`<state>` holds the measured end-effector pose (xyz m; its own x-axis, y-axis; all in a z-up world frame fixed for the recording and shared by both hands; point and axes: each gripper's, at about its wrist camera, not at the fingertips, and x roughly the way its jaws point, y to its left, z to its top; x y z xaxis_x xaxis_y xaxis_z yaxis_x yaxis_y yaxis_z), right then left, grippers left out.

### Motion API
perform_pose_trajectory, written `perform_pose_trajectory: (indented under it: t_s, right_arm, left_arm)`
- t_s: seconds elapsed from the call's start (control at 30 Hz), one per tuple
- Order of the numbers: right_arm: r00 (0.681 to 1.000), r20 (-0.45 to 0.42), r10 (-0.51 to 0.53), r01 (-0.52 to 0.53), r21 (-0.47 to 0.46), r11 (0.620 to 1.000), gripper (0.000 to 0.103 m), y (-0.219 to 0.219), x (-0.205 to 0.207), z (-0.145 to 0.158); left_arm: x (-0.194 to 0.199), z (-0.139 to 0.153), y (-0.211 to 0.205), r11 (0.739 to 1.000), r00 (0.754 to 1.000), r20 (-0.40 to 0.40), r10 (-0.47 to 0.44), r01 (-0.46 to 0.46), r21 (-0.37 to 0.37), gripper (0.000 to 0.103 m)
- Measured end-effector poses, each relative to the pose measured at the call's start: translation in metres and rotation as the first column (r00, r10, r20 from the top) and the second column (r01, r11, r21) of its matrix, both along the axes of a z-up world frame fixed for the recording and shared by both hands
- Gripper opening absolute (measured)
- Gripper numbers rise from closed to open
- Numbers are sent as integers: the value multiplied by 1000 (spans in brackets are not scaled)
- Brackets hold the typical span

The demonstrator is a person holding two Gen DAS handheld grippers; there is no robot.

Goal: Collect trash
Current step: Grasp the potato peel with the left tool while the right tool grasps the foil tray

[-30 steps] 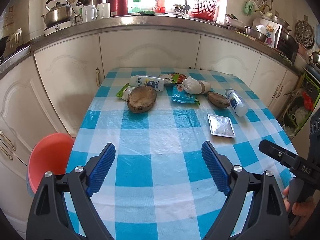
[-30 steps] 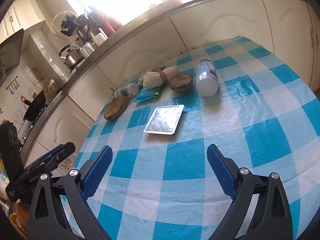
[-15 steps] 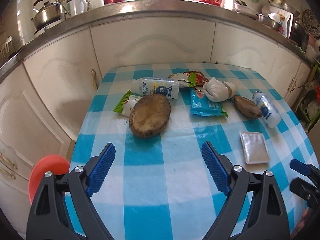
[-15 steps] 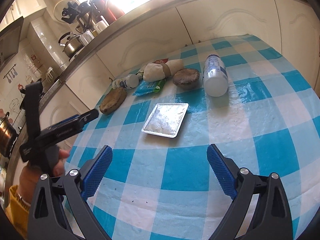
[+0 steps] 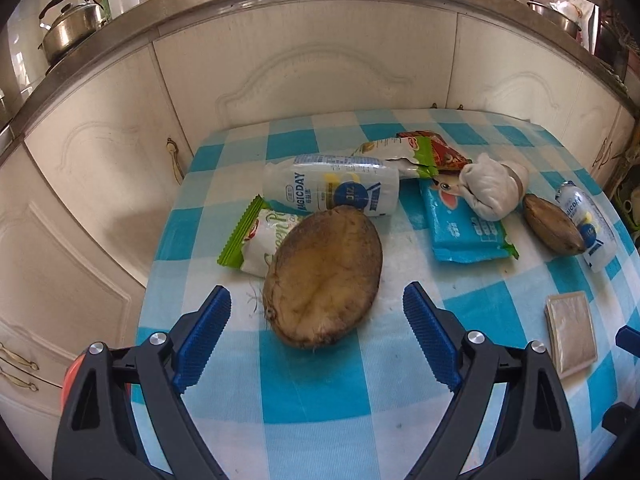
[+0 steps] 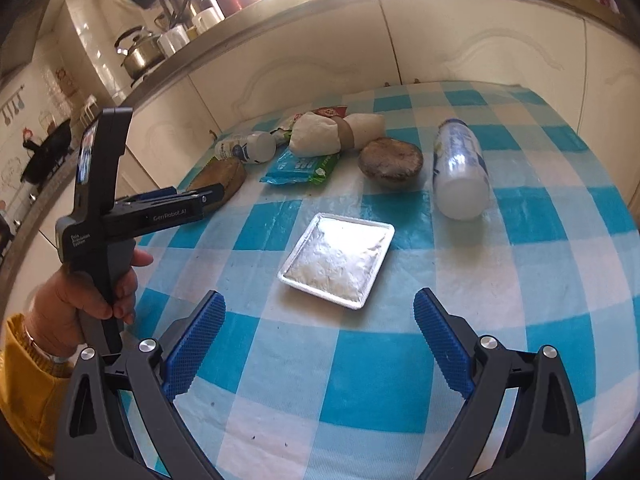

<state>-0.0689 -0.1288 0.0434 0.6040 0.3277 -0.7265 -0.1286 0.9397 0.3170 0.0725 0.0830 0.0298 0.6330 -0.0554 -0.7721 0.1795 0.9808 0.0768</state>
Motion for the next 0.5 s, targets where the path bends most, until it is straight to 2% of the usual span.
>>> perform_pose_trajectory:
  t_s: [0.27,0.5]
  right_arm:
    - [998,-58,5,-10,-76,997,94,12,26,-10]
    - [999,-52,7,-14,-139,990,94,21,40,-11]
  left_arm:
    - [11,-3,2,999,1000,-4,11,-11,-35,88]
    - [17,-6,4,998,999,-22,28,-29,-50,77]
